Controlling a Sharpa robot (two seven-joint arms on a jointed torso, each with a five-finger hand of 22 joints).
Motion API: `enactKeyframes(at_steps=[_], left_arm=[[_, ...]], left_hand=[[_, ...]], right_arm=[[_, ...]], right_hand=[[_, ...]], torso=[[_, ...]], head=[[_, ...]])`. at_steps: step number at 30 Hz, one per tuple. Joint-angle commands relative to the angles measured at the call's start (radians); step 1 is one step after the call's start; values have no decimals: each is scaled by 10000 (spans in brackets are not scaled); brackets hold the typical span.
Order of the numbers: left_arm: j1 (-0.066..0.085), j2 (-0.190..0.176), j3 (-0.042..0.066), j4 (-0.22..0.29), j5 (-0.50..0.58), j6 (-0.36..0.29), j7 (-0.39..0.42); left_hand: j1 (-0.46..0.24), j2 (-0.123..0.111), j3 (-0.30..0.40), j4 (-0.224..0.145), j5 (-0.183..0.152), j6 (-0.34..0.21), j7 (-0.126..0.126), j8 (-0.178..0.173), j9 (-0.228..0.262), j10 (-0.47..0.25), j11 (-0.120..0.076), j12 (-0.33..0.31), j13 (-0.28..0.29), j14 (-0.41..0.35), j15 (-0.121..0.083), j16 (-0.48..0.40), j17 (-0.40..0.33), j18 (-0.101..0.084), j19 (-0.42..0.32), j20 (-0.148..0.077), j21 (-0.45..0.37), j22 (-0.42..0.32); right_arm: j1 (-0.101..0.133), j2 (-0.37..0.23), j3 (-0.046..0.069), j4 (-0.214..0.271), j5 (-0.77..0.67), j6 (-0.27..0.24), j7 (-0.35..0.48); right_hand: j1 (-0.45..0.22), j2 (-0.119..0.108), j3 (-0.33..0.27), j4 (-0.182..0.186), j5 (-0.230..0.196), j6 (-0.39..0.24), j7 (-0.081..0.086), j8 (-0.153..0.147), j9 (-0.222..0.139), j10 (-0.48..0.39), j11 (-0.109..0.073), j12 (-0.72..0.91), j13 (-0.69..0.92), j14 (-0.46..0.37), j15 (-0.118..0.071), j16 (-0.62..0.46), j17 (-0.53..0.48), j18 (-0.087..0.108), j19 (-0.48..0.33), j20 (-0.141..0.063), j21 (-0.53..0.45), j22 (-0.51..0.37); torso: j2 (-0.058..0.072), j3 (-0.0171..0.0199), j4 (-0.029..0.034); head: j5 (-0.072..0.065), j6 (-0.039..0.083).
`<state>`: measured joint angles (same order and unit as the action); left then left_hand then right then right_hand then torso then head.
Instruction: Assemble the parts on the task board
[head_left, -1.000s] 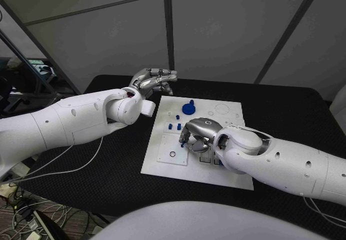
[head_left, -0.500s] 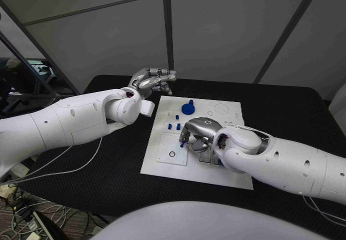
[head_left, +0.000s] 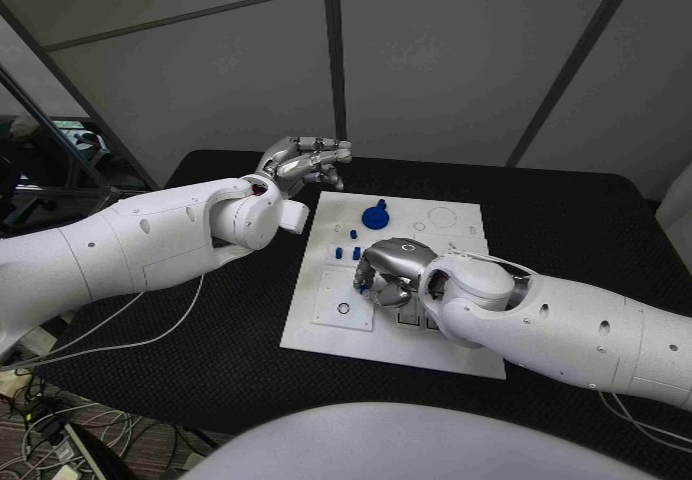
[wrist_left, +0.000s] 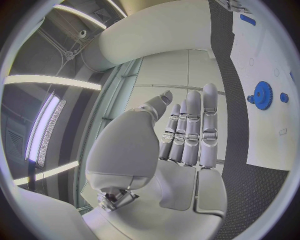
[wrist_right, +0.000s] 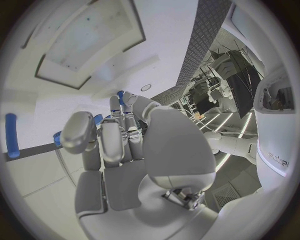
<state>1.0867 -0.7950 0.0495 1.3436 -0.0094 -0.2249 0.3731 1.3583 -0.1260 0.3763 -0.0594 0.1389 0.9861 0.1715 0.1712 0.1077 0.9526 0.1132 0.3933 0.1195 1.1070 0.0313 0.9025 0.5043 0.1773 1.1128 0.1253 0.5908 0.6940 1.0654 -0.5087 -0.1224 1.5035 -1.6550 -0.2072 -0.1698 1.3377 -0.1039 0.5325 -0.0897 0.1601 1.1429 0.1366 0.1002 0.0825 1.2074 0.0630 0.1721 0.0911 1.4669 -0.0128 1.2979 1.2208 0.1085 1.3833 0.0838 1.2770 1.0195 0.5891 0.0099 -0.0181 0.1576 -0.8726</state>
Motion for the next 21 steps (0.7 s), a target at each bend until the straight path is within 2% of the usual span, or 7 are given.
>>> enactKeyframes(at_steps=[1, 10, 12, 13, 15, 16, 21], left_arm=[[23, 7, 12, -4, 35, 99, 63], [23, 2, 12, -11, 35, 121, 31], [23, -1, 12, -11, 35, 127, 25], [23, -5, 12, -9, 35, 134, 19], [23, -11, 12, -4, 35, 153, 6], [23, -15, 12, -1, 35, 165, -2], [23, -29, 12, 9, 35, 239, -50]], left_hand=[[-7, 118, -51, 1, 42, -50, 11, 55, -11, -57, 14, -4, -12, -86, 20, -28, -14, 43, -53, -6, -46, -12], [-7, 118, -51, 1, 42, -50, 11, 55, -11, -57, 14, -4, -12, -86, 20, -28, -14, 43, -53, -6, -46, -12], [-3, 122, -54, 1, 43, -55, 13, 56, -12, -68, 16, -4, -14, -89, 21, -27, -16, 43, -54, -5, -48, -13], [-3, 122, -54, 1, 43, -55, 13, 56, -12, -68, 16, -4, -14, -89, 21, -27, -16, 43, -54, -5, -48, -13], [2, 127, -55, 0, 45, -58, 14, 57, -12, -75, 17, -3, -16, -91, 22, -27, -18, 44, -55, -4, -48, -14], [4, 129, -55, -1, 45, -60, 14, 57, -13, -79, 18, -3, -16, -92, 22, -26, -19, 44, -55, -3, -49, -14], [11, 137, -58, -2, 47, -67, 16, 59, -14, -93, 21, -2, -20, -95, 23, -25, -23, 44, -57, -1, -50, -15]], right_arm=[[-16, 9, -52, -51, -63, 437, -174], [-16, 23, -63, -108, -66, 210, -237], [-16, 17, -64, -117, -66, 110, -231], [-16, 12, -64, -117, -66, 44, -224], [-16, -8, -65, -97, -66, -99, -205], [-16, -29, -65, -77, -66, -207, -190], [-16, -236, -64, 151, -62, -565, -153]], right_hand=[[-178, -26, -112, 9, 100, -41, 19, -35, -7, 8, 28, -70, -43, 421, -66, 34, -33, -95, -10, -21, 17, -38], [-325, -171, -282, 52, 236, -444, 172, -278, -101, -507, 196, -351, -198, 397, 63, 29, -79, -72, -115, 57, -77, -200], [-399, -271, -344, 72, 235, -817, 282, -391, -168, -910, 318, -503, -268, 360, 166, -69, -219, -22, -265, 122, -270, -527], [-451, -354, -400, 83, 235, -1342, 344, -393, -211, -1122, 400, -551, -276, 322, 219, -159, -342, 6, -354, 177, -384, -711], [-495, -463, -537, 88, 233, -2235, 300, -399, -209, -1508, 409, -599, -269, 223, 245, -381, -631, 92, -545, 236, -640, -1125], [-483, -476, -667, 88, 221, -2486, 196, -381, -183, -1740, 392, -566, -249, 160, 248, -495, -783, 139, -652, 242, -787, -1349], [-434, -465, -852, 74, 222, -2536, 118, -340, -150, -1985, 416, -441, -224, 104, 250, -591, -928, 165, -742, 263, -926, -1551]], torso=[[1, -1, 1], [-10, 5, -2], [-12, 3, -6], [-13, 2, -10], [-14, 3, -18], [-14, 6, -16], [-11, 13, -2]], head=[[7, 0], [16, 0], [13, 0], [15, 0], [13, 0], [-4, 0], [-110, 0]])
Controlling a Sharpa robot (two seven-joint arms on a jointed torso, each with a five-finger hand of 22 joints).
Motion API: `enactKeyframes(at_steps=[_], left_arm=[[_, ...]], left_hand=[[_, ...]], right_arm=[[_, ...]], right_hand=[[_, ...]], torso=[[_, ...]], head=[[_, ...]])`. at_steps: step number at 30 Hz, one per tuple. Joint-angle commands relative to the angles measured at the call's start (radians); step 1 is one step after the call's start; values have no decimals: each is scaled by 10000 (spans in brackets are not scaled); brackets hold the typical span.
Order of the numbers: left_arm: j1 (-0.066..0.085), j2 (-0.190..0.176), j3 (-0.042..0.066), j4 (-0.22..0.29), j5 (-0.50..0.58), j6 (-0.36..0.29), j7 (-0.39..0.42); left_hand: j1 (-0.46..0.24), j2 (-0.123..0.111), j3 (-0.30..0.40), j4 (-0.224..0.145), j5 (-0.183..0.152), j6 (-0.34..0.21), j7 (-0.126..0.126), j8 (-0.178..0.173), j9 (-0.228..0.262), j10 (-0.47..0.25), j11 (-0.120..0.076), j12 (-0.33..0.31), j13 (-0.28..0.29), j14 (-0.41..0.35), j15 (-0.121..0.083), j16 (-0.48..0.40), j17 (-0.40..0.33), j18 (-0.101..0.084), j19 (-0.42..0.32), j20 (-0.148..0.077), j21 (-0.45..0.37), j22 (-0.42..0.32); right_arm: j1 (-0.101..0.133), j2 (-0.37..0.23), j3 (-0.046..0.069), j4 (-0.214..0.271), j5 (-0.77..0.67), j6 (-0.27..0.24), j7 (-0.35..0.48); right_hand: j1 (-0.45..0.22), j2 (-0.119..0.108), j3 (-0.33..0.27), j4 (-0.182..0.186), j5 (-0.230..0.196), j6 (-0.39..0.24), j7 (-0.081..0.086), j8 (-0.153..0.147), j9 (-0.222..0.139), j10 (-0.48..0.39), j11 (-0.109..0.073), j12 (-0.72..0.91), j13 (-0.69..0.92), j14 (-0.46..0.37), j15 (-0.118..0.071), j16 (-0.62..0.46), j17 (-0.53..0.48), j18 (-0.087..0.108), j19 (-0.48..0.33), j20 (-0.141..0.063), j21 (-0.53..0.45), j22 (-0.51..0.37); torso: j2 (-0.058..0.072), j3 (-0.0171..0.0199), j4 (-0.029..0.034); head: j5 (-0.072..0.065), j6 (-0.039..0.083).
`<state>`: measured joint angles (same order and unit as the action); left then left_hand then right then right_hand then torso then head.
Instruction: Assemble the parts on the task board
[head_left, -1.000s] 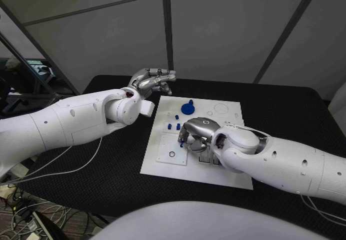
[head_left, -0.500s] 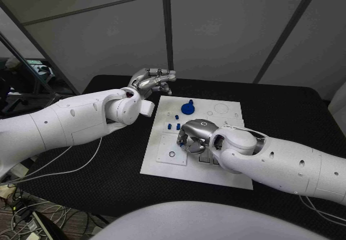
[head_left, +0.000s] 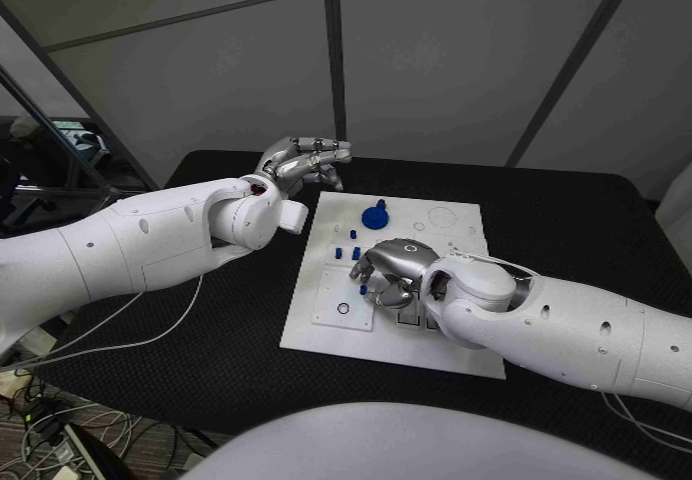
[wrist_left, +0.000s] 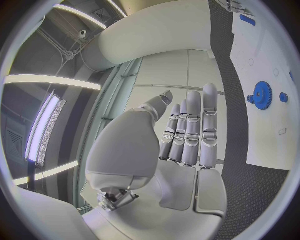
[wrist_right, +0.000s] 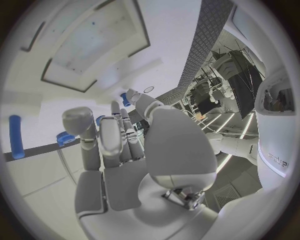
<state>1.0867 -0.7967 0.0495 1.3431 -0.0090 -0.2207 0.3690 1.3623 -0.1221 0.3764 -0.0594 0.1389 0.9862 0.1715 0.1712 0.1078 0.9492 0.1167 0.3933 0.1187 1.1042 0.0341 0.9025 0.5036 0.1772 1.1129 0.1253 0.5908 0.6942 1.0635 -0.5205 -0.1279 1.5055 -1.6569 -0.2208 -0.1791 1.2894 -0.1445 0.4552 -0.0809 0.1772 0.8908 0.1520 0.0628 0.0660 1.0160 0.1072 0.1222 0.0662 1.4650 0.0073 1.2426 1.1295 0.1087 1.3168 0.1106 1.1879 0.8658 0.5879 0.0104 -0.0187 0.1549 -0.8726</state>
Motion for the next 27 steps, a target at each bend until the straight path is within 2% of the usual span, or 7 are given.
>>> enactKeyframes(at_steps=[1, 5, 11, 16, 20, 23, 27], left_arm=[[23, -19, 12, 14, 31, 226, -24], [22, -39, 11, -14, 31, 288, -73], [20, -40, 10, -50, 56, 328, -92], [17, -46, 7, -86, 80, 342, -100], [13, -39, 4, -123, 88, 369, -101], [7, -20, 1, -150, 89, 396, -102], [2, 2, -2, -174, 91, 424, -99]], left_hand=[[-29, 99, -59, -1, 47, -67, 17, 59, -16, -60, -14, -2, -12, -68, -4, -25, -16, 45, -57, -1, -51, -17], [-38, 108, -68, 9, 45, -70, 22, 64, -16, -65, -11, 4, -13, -70, -1, -23, -19, 44, -59, 3, -53, -19], [-49, 116, -80, 20, 44, -72, 27, 69, -16, -67, -8, 13, -13, -72, 4, -20, -22, 43, -61, 7, -56, -21], [-49, 116, -80, 20, 44, -72, 27, 69, -16, -67, -8, 13, -13, -72, 4, -20, -22, 43, -61, 7, -56, -21], [-52, 123, -87, 25, 43, -74, 27, 73, -16, -67, -7, 21, -14, -73, 6, -18, -25, 43, -62, 10, -58, -23], [-52, 123, -87, 25, 43, -74, 27, 73, -16, -67, -7, 21, -14, -73, 6, -18, -25, 43, -62, 10, -58, -23], [-51, 128, -89, 27, 44, -72, 26, 77, -16, -64, -9, 27, -13, -74, 6, -16, -26, 43, -62, 11, -59, -24]], right_arm=[[2, -190, -8, 208, -41, -497, -63], [9, -561, -2, 573, 29, -769, -88], [87, -1257, 60, 1269, 318, -1129, -49], [272, -1939, 705, 1734, 1057, -1089, 89], [629, -2404, 1154, 1612, 1401, -641, -35], [921, -2596, 1279, 1273, 1339, -144, -264], [1090, -2700, 1344, 841, 1168, 191, -376]], right_hand=[[60, -50, -112, -15, 59, 3, -60, 48, 23, -83, -29, 106, 34, 122, 48, -37, -22, 163, -71, -5, -34, -9], [65, -26, -218, -1, 73, 92, -70, 91, 45, -101, -42, 262, 56, 138, 36, -6, -11, 159, -45, -10, -23, 18], [50, 28, -405, 72, 203, 385, -3, 205, 89, -18, -100, 621, 92, 171, -11, 11, -50, 148, 28, -43, 8, 81], [88, 150, -340, 137, 422, 797, -7, 343, 128, 385, -179, 996, 95, 236, -68, 131, 61, 101, 189, -78, 163, 339], [-23, 10, -434, 185, 452, 869, -24, 330, 113, 383, -186, 1013, 37, 234, -68, 118, 34, 93, 221, -85, 183, 374], [-173, -192, -737, 261, 470, 722, -114, 196, 55, -23, -154, 876, -28, 202, -49, 4, -131, 132, 120, -66, 8, 101], [-109, -207, -1154, 330, 443, 628, -254, 95, 31, -382, -105, 894, -6, 139, 10, -212, -423, 201, -39, -30, -282, -321]], torso=[[1, 9, 4], [-30, 9, -25], [-10, 13, -11], [-16, -3, -7], [-27, -7, -35], [-34, -3, -54], [-22, -12, -29]], head=[[-74, 0], [-49, 0], [-101, 0], [-248, 4], [-387, 107], [-445, 149], [-596, 216]])
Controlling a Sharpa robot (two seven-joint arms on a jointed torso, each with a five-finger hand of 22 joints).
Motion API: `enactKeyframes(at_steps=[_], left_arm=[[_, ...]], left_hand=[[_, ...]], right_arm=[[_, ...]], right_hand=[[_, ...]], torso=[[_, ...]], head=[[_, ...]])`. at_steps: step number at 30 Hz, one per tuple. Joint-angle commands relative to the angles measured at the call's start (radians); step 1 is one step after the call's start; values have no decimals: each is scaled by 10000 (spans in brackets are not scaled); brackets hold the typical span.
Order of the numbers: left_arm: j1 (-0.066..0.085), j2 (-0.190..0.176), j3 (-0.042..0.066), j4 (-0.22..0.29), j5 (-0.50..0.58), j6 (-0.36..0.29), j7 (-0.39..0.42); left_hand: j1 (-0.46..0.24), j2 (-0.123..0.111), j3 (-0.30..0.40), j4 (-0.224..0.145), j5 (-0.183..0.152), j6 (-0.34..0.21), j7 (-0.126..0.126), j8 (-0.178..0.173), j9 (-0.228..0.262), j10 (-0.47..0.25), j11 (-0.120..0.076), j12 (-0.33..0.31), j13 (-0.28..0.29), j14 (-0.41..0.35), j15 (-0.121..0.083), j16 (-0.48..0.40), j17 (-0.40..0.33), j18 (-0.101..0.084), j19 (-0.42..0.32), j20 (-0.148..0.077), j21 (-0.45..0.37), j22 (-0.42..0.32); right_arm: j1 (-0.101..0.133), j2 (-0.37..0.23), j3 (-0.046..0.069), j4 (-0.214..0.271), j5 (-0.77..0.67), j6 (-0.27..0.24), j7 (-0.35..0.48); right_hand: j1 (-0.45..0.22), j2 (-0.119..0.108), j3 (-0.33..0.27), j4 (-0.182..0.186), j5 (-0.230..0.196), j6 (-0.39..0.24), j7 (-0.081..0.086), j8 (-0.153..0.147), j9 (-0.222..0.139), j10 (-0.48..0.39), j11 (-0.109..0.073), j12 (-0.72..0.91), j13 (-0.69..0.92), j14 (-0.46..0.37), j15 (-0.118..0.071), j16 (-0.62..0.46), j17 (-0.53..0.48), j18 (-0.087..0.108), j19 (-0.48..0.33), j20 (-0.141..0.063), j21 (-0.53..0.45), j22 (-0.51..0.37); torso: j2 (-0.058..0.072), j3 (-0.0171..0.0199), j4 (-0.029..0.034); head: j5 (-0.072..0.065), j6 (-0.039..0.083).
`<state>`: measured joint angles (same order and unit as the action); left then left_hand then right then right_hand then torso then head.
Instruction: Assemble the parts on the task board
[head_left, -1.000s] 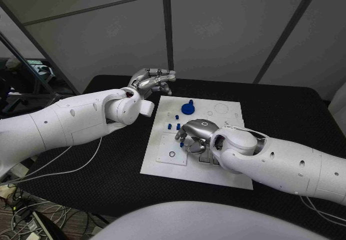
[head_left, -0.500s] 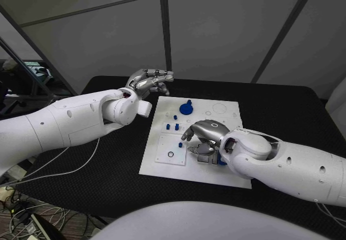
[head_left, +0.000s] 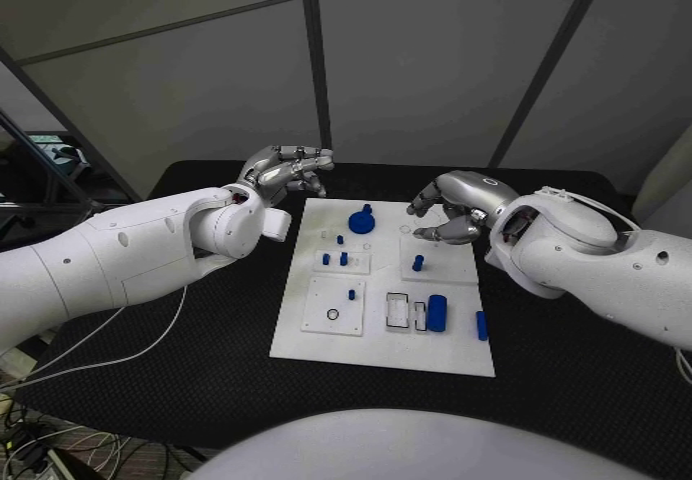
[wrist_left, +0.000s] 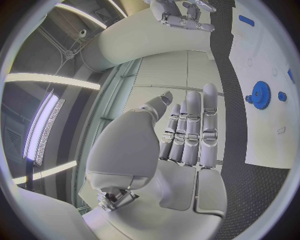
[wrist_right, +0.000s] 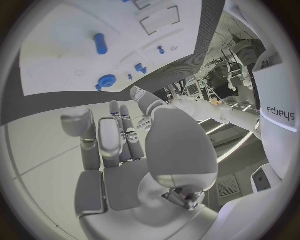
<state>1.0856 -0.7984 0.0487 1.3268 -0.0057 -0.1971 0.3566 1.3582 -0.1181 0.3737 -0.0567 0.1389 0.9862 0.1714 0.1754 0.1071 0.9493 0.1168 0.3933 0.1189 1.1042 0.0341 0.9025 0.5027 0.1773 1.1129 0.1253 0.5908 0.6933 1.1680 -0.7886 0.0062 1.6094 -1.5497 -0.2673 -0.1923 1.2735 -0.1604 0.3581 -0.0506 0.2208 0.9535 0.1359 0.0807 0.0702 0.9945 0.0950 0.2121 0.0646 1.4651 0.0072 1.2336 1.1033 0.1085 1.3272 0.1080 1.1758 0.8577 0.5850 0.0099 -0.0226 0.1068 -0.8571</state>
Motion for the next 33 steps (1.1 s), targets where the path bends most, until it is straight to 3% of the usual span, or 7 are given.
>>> enactKeyframes(at_steps=[1, 6, 11, 20, 23, 33], left_arm=[[10, 25, 6, -18, 57, 193, 28], [4, 43, 4, -30, 58, 210, 37], [1, 34, 3, -30, 58, 218, 48], [1, 22, 3, -21, 58, 224, 84], [0, 15, 3, -24, 58, 222, 90], [-1, 8, 3, -23, 58, 228, 95]], left_hand=[[-11, 88, -62, 0, 44, -72, 26, 35, -9, -64, -9, 27, -14, -74, 6, -16, -17, 42, -63, 11, -59, -15], [-11, 93, -66, 2, 44, -71, 25, 39, -8, -57, -10, 36, -13, -74, 6, -14, -19, 42, -63, 13, -60, -16], [-8, 99, -70, 3, 45, -71, 24, 44, -8, -47, -13, 48, -11, -73, 5, -10, -21, 43, -63, 14, -61, -17], [-8, 99, -70, 3, 45, -71, 24, 44, -8, -47, -13, 48, -11, -73, 5, -10, -21, 43, -63, 14, -61, -17], [-8, 99, -70, 3, 45, -71, 24, 44, -8, -47, -13, 48, -11, -73, 5, -10, -21, 43, -63, 14, -61, -17], [4, 115, -74, 2, 47, -67, 19, 54, -7, -30, -18, 69, -8, -72, 2, -4, -24, 46, -62, 15, -62, -18]], right_arm=[[76, -20, 13, -335, 16, 750, -246], [128, 36, 22, -735, -162, 1202, -227], [122, 181, -28, -979, -213, 1714, -132], [-31, 267, -416, -1011, -98, 2234, 82], [-129, 288, -472, -977, -226, 2268, 103], [-265, 388, -800, -874, -1337, 1757, 150]], right_hand=[[137, -36, -332, 26, 16, -70, -144, -120, -19, -330, 52, 12, 14, 76, 24, -294, -375, 251, -274, 23, -385, -579], [390, 53, -864, 94, 52, -204, -293, -142, -18, -703, 100, 227, 38, 26, 72, -485, -624, 302, -371, 69, -666, -929], [502, 133, -1116, 160, 63, -172, -313, -113, -4, -785, 98, 417, 55, 23, 74, -517, -681, 310, -367, 75, -732, -995], [598, 217, -1207, 174, 119, -149, -361, -110, -3, -785, 89, 550, 59, 23, 69, -539, -722, 314, -362, 72, -771, -1034], [630, 239, -1225, 169, 132, -134, -350, -106, -1, -767, 83, 592, 60, 27, 67, -542, -732, 314, -354, 70, -774, -1033], [697, 270, -1363, 176, 288, -57, -350, -97, 1, -609, 41, 816, 53, 55, 41, -581, -804, 316, -307, 45, -804, -1058]], torso=[[14, -3, 2], [13, -10, 31], [21, 11, 2], [14, 1, 12], [12, 8, -7], [19, 1, 10]], head=[[-156, 81], [-218, 122], [-193, 105], [-167, 52], [-157, 43], [-179, 47]])
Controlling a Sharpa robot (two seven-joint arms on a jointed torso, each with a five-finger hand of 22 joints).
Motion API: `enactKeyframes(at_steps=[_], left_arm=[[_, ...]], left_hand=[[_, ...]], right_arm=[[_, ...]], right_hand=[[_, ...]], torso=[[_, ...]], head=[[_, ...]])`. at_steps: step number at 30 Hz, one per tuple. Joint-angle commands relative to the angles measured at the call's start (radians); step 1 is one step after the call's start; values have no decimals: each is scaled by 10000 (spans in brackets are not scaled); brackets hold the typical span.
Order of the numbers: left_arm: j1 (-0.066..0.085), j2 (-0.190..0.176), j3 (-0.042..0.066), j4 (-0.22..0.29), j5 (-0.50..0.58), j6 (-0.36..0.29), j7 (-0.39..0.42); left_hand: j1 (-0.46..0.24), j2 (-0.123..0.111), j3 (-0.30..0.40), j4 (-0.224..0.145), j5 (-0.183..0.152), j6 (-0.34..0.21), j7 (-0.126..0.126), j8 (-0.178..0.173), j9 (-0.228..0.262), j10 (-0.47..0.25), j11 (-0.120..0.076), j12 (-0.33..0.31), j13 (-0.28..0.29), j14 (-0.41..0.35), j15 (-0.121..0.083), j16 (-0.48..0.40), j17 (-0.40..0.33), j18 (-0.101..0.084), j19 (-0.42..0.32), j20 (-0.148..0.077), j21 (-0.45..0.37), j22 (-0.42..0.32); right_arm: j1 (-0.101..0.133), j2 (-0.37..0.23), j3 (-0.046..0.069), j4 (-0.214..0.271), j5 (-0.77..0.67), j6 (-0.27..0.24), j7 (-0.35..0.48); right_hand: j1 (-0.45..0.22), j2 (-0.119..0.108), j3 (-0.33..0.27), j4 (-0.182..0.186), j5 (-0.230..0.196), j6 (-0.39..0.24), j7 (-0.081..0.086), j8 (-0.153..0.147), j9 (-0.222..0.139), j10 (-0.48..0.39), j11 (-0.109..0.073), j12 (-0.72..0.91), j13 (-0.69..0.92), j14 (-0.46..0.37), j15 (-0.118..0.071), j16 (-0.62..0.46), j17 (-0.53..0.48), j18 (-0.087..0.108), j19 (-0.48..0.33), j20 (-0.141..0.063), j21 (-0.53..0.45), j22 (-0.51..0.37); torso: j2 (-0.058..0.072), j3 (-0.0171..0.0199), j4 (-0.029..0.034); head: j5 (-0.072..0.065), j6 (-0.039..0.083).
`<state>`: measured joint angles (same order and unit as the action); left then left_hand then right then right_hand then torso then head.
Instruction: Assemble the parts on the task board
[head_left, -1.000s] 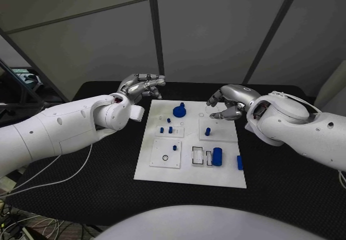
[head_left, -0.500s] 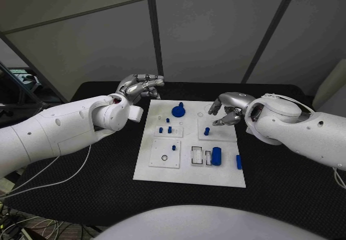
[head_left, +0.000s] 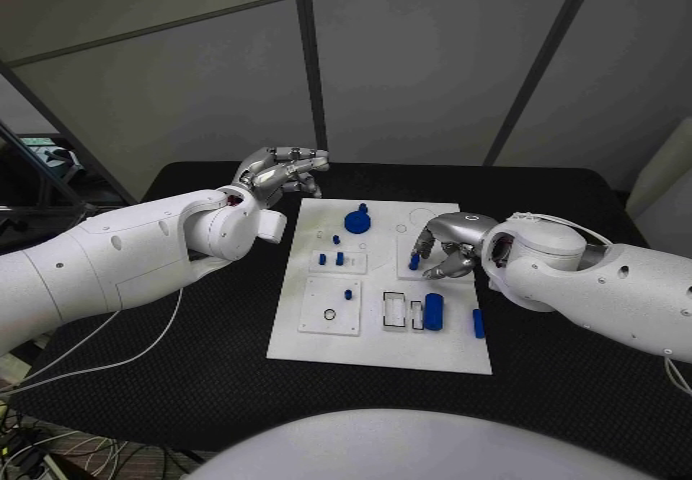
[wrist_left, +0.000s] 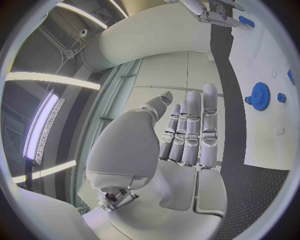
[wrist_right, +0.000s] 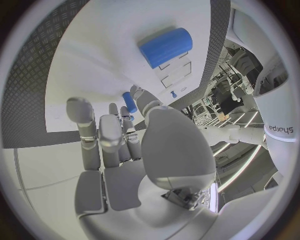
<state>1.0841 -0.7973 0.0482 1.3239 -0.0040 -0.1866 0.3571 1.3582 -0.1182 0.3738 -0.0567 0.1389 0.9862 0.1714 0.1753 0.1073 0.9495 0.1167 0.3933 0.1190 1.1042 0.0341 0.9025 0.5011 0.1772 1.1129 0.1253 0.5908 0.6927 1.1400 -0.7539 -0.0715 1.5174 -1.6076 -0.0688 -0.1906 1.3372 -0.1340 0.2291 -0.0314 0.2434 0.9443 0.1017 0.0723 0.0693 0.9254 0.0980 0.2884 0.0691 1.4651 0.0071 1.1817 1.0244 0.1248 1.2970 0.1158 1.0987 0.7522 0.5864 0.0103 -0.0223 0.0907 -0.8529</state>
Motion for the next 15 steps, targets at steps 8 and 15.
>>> enactKeyframes(at_steps=[8, 15], left_arm=[[12, -6, 8, 8, 41, 142, 91], [8, -15, 8, 11, 41, 167, 82]], left_hand=[[3, 116, -74, 3, 47, -67, 19, 55, -9, -32, -17, 69, -10, -72, 2, -4, -9, 47, -62, 16, -62, -12], [22, 131, -78, -3, 49, -63, 16, 67, -8, -21, -23, 89, -9, -71, -3, 3, -14, 51, -60, 15, -62, -13]], right_arm=[[-50, 241, -159, 6, -1382, -696, 183], [-86, 386, -397, -48, -1898, -1140, 277]], right_hand=[[198, 143, -18, -32, 119, 65, 20, -26, 3, 325, -46, 201, -24, 48, -5, -166, -148, 123, 130, -69, 66, 165], [307, 254, 310, -28, -87, 87, 82, -40, -6, 745, -150, 194, -81, 125, -98, -69, -42, 60, 331, -147, 286, 514]], torso=[[2, -1, 11], [5, 1, 6]], head=[[-7, -12], [9, -33]])
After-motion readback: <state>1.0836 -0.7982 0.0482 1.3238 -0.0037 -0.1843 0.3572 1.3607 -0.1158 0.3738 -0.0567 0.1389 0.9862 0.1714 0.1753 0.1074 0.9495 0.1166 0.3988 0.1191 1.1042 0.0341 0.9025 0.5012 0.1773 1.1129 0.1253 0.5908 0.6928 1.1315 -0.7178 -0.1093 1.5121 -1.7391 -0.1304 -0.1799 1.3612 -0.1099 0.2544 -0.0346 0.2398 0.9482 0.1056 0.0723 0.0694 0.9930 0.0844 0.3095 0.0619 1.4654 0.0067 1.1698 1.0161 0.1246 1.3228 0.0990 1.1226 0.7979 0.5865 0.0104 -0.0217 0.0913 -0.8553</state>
